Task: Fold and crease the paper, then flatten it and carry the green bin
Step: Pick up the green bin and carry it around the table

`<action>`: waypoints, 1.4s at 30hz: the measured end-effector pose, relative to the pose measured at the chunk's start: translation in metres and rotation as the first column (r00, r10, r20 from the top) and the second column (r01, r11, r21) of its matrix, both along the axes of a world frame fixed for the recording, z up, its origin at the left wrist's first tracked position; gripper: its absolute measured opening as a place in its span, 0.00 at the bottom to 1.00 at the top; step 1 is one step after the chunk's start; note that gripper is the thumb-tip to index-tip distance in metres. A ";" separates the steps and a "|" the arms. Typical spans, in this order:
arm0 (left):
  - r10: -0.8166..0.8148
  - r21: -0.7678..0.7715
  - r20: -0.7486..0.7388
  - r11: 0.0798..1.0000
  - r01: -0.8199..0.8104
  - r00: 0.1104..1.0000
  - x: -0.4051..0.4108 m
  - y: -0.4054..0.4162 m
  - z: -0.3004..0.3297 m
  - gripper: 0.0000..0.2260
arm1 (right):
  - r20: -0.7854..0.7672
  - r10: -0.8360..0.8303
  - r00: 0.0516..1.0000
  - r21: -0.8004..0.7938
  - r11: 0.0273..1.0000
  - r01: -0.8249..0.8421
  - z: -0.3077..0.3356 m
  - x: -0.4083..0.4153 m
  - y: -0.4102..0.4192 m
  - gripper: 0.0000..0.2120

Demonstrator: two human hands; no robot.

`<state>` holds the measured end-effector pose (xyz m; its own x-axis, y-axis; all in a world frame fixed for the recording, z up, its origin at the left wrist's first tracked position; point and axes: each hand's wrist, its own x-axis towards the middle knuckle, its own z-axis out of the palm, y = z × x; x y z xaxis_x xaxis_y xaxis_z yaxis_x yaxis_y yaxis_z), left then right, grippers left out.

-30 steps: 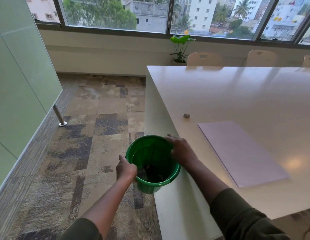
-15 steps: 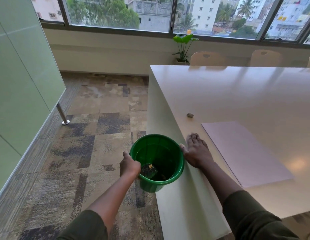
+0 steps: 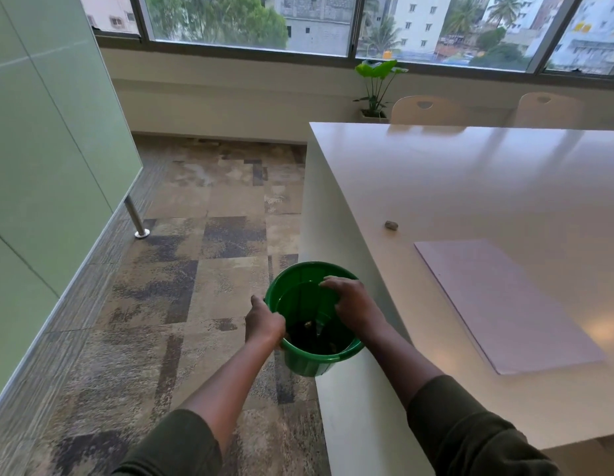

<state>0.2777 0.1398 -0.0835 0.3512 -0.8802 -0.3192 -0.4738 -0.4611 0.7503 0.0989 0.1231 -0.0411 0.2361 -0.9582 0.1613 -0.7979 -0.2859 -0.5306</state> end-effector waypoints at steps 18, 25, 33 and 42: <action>0.061 0.066 0.037 0.996 -0.063 0.997 0.073 -0.012 -0.044 0.17 | -0.021 -0.347 0.938 0.440 0.839 0.320 -0.062 0.024 -0.019 0.18; 0.008 0.121 -0.027 0.993 -0.005 1.000 0.099 -0.020 -0.091 0.11 | 0.030 -0.419 0.908 0.580 0.747 0.325 -0.118 0.039 -0.031 0.16; 0.012 0.305 -0.127 0.952 0.028 0.992 0.121 -0.022 -0.194 0.12 | -0.027 -0.461 0.887 0.649 0.667 0.366 -0.230 0.053 -0.041 0.18; 0.003 0.396 -0.070 0.918 0.025 0.998 0.135 -0.033 -0.363 0.18 | -0.088 -0.444 0.892 0.734 0.576 0.359 -0.389 0.062 -0.053 0.16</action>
